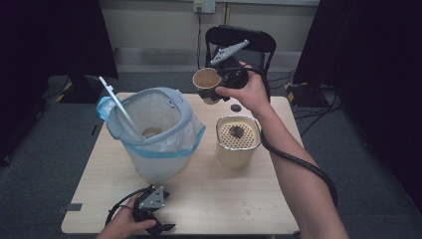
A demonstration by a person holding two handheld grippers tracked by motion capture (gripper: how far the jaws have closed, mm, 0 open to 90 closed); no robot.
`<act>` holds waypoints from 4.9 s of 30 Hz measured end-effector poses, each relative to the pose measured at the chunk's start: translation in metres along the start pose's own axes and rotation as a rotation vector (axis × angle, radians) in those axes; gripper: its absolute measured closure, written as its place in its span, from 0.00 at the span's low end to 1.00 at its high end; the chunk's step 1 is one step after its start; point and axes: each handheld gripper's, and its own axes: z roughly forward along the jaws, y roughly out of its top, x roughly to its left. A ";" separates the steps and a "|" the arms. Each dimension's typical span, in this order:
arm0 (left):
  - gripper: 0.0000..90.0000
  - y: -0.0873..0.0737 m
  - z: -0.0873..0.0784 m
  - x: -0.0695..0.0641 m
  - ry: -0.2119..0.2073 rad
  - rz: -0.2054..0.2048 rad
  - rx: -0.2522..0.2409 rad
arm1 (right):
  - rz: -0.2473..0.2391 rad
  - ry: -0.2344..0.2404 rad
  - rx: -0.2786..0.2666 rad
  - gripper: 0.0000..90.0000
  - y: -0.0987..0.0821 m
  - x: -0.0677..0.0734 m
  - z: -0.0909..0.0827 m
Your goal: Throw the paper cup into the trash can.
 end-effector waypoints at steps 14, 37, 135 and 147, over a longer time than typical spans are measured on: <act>0.00 0.000 0.000 0.000 -0.001 -0.001 -0.005 | -0.003 0.033 -0.025 0.31 0.019 0.016 0.017; 0.00 0.000 0.000 0.000 0.000 0.001 0.000 | -0.033 0.125 -0.062 0.31 0.049 0.050 0.042; 0.00 -0.001 0.001 0.000 -0.001 0.000 -0.014 | 0.083 0.209 -0.043 0.16 -0.062 0.047 -0.012; 0.00 -0.001 0.001 0.000 0.001 -0.002 -0.016 | 0.077 0.214 -0.028 0.16 -0.083 0.053 -0.019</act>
